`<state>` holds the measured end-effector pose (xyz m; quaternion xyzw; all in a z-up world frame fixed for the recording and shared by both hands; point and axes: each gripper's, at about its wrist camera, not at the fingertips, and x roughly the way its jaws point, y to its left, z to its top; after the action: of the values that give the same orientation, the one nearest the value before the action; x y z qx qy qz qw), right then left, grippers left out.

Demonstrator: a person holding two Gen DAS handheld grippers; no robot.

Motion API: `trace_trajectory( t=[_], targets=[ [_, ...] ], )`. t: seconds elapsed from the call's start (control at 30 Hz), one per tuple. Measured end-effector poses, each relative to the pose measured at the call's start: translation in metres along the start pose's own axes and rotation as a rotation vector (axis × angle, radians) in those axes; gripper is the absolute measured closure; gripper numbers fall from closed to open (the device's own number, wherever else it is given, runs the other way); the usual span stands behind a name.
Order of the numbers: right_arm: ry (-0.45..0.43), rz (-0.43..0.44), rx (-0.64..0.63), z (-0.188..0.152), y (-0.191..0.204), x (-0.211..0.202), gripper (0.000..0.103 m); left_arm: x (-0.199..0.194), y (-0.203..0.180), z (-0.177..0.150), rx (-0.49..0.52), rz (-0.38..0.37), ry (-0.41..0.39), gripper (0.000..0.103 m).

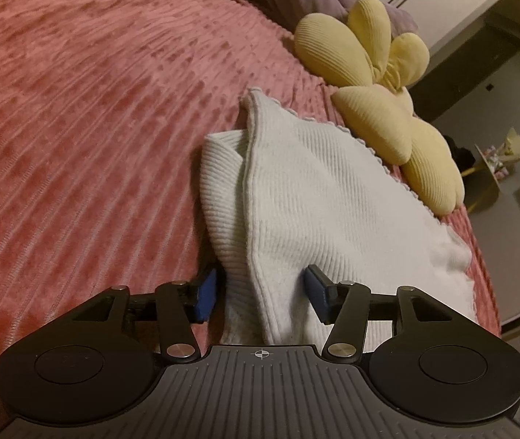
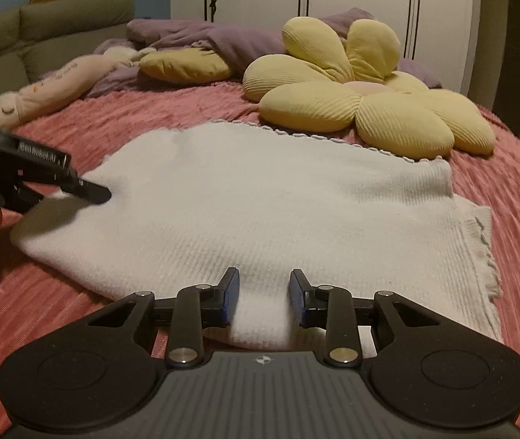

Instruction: Fold small clothes

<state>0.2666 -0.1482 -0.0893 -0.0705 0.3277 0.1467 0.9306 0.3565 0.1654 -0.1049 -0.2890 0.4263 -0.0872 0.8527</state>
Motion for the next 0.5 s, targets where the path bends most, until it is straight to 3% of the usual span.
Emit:
trace_trajectory(
  t=[0.37, 0.5],
  targets=[
    [-0.021, -0.013, -0.020, 0.002, 0.006, -0.005, 0.073, 0.000, 0.005, 0.002, -0.025, -0.031, 0.003, 0.046],
    [-0.029, -0.009, -0.011, 0.005, 0.005, -0.007, 0.073, 0.000, 0.013, 0.004, -0.102, -0.059, 0.005, 0.042]
  ],
)
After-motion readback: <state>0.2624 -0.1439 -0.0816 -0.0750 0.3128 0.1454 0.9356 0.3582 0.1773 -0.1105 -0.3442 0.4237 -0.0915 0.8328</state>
